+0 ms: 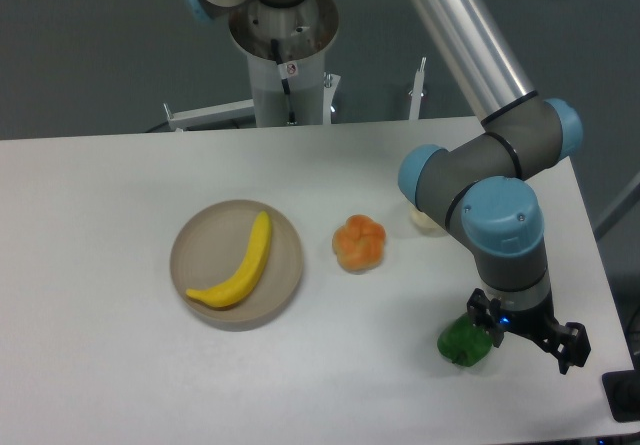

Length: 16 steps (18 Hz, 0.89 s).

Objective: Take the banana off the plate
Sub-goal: 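Raise the gripper up from beside the green pepper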

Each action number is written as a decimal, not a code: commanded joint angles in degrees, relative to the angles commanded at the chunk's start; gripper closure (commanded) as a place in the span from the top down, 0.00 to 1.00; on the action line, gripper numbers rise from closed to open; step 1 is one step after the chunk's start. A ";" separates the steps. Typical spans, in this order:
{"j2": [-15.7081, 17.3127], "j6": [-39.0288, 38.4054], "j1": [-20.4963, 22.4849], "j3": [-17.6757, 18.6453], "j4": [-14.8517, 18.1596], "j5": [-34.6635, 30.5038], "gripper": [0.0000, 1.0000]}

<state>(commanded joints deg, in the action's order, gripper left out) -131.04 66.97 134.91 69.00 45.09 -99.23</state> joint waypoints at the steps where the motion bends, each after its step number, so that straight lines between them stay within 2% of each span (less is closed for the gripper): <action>1: -0.09 0.00 0.00 -0.09 0.00 0.00 1.00; 12: 1.93 -4.21 -1.57 1.49 0.17 0.61 1.00; 16: 5.09 -6.50 -2.72 3.68 0.70 0.53 1.00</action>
<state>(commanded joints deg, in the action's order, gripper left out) -125.96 60.47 132.19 72.68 45.79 -98.70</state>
